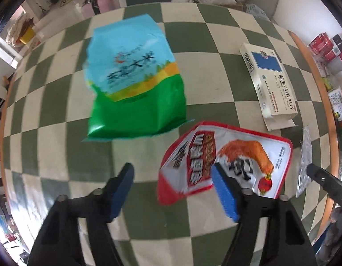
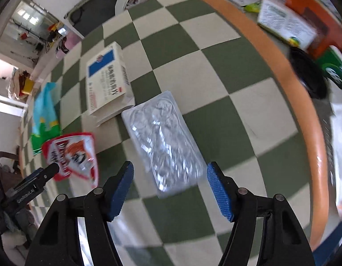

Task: Collect trash
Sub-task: 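Grasp the red snack bag with left tool while right tool grasps foil blister pack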

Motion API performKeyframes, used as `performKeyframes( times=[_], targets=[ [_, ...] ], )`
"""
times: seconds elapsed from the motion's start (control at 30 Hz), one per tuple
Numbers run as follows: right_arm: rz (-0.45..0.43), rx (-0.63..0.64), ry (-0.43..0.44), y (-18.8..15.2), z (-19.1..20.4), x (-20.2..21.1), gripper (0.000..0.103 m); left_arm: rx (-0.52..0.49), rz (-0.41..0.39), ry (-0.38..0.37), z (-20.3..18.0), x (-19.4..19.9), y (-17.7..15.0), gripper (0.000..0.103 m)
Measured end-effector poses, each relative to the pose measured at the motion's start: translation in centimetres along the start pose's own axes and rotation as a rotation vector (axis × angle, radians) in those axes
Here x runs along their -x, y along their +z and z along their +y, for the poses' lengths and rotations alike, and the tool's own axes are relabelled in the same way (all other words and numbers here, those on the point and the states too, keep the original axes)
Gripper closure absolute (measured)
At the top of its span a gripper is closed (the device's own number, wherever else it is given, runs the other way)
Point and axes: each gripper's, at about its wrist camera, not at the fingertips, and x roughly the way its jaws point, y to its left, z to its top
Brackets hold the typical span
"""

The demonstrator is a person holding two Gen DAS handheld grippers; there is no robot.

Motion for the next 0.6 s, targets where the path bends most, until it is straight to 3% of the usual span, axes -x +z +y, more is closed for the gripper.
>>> performKeyframes(
  times=[0.07, 0.1, 0.17, 0.2, 0.23, 0.27, 0.37, 0.43, 0.57, 0.6],
  targets=[
    [0.004, 0.02, -0.015, 0.5, 0.4, -1.5, 0.032, 0.01, -0.003, -0.02, -0.2, 0.0, 0.2, 0.049],
    [0.01, 0.029, -0.026, 0.7, 0.6, -2.1, 0.028, 0.006, -0.007, -0.03, -0.4, 0.1, 0.3, 0.06],
    [-0.02, 0.075, -0.051, 1.0, 1.7, -2.5, 0.026, -0.014, -0.019, -0.032, -0.9, 0.5, 0.5, 0.067],
    [-0.017, 0.1, -0.076, 1.1, 2.4, -2.8, 0.027, -0.026, -0.023, -0.022, -1.3, 0.7, 0.6, 0.075],
    [-0.022, 0.123, -0.1, 1.1, 3.0, -3.1, 0.027, -0.035, -0.029, -0.013, -1.6, 0.9, 0.7, 0.092],
    [-0.025, 0.138, -0.119, 1.0, 3.4, -3.2, 0.03, -0.038, -0.034, -0.007, -1.8, 1.2, 0.7, 0.102],
    [-0.047, 0.184, -0.171, 0.9, 4.5, -3.6, 0.037, -0.034, -0.04, -0.012, -2.0, 2.1, 0.5, 0.103],
    [-0.06, 0.199, -0.169, 0.9, 4.9, -3.7, 0.043, -0.031, -0.054, -0.015, -2.2, 2.9, 0.4, 0.103],
    [-0.064, 0.196, -0.16, 0.7, 4.9, -3.5, 0.046, -0.024, -0.098, -0.02, -1.9, 5.5, -0.3, 0.103],
    [-0.07, 0.185, -0.145, 0.6, 4.7, -3.2, 0.056, -0.025, -0.107, -0.022, -2.0, 6.2, -0.6, 0.103]
  ],
)
